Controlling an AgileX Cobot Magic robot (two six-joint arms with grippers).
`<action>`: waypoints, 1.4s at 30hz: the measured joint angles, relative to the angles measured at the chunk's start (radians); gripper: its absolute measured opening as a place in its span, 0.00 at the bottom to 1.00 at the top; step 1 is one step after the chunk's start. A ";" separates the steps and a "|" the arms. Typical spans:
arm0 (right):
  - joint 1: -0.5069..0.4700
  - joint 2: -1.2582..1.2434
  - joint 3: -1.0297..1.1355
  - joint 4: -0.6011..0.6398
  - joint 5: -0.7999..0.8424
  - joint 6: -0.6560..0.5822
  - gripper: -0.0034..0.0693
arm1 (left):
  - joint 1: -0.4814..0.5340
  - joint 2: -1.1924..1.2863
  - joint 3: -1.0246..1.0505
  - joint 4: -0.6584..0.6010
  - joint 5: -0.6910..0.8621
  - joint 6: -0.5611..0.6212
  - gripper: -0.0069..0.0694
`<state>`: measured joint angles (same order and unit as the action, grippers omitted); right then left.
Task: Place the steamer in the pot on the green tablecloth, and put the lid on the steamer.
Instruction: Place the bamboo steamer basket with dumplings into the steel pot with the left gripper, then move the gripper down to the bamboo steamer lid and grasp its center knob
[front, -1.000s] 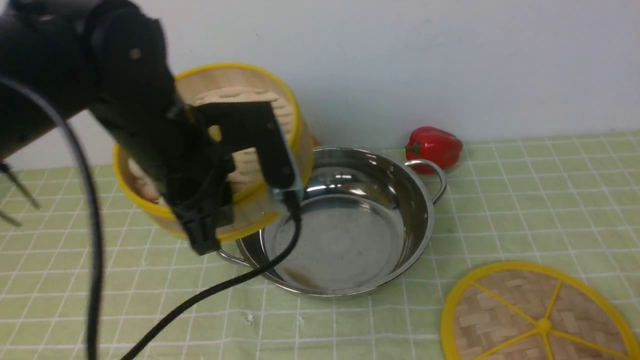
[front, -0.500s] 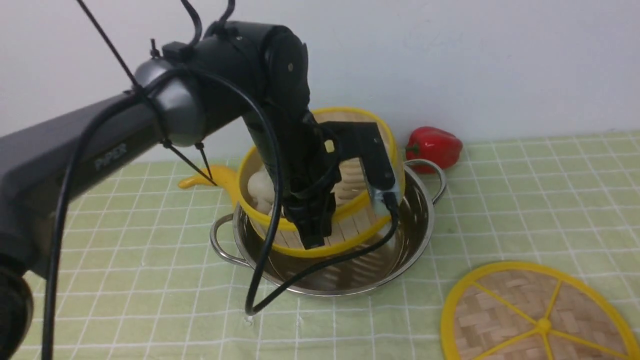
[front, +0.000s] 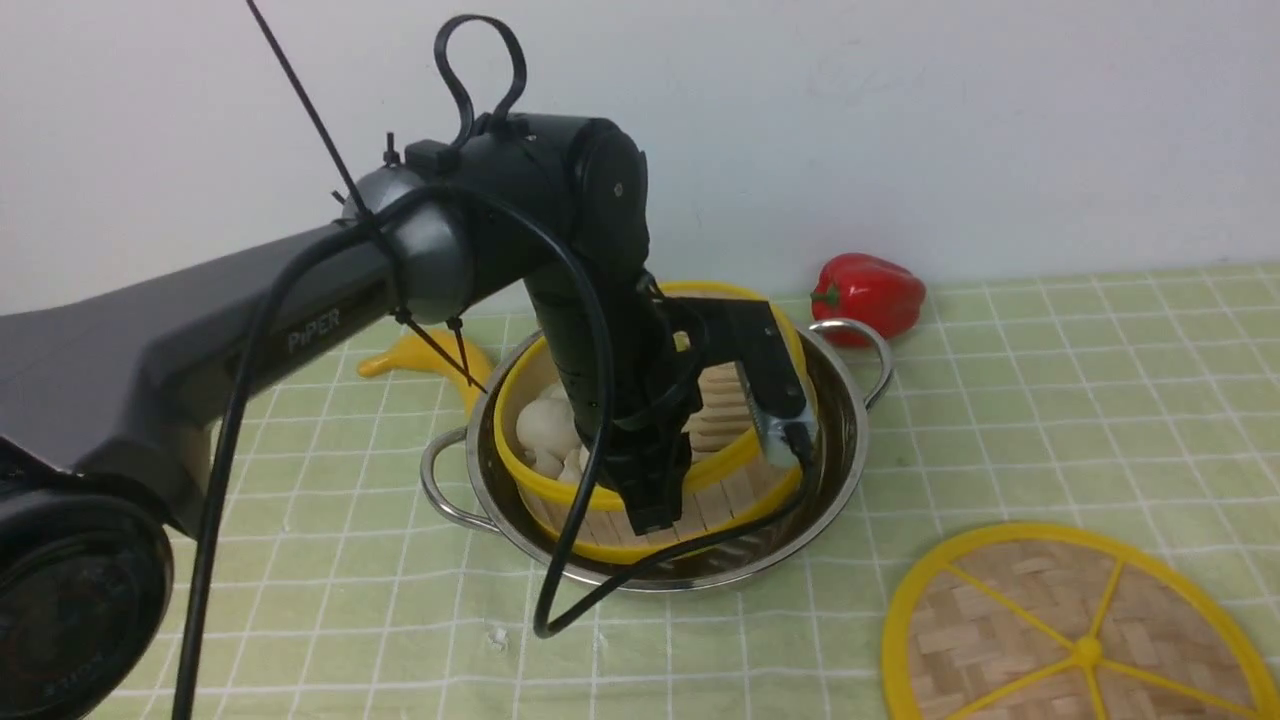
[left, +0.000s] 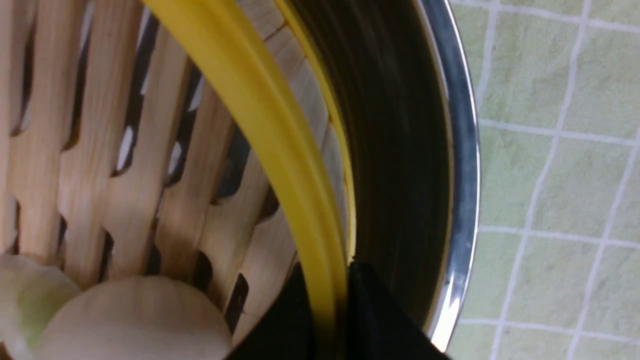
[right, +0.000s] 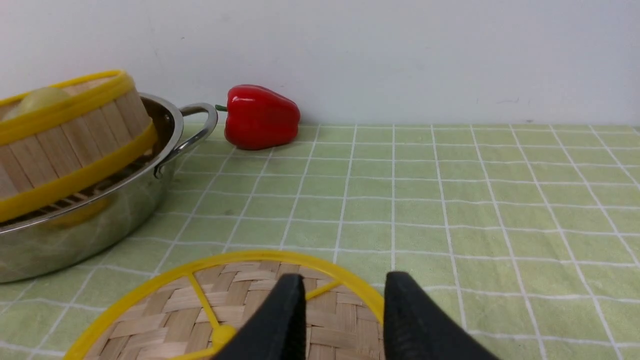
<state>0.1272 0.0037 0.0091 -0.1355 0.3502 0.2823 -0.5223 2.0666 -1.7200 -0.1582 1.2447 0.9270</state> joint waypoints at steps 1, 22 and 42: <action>0.000 0.000 0.000 0.000 0.000 0.000 0.38 | 0.000 0.005 0.000 -0.006 0.000 0.000 0.16; 0.000 0.000 0.000 0.002 0.000 0.000 0.38 | -0.003 0.025 -0.060 -0.013 -0.022 -0.099 0.61; 0.000 0.000 0.000 0.002 0.000 0.000 0.38 | 0.000 -0.393 -0.308 0.292 -0.023 -0.562 0.06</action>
<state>0.1272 0.0037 0.0091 -0.1332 0.3502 0.2823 -0.5227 1.6741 -2.0284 0.1340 1.2222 0.3647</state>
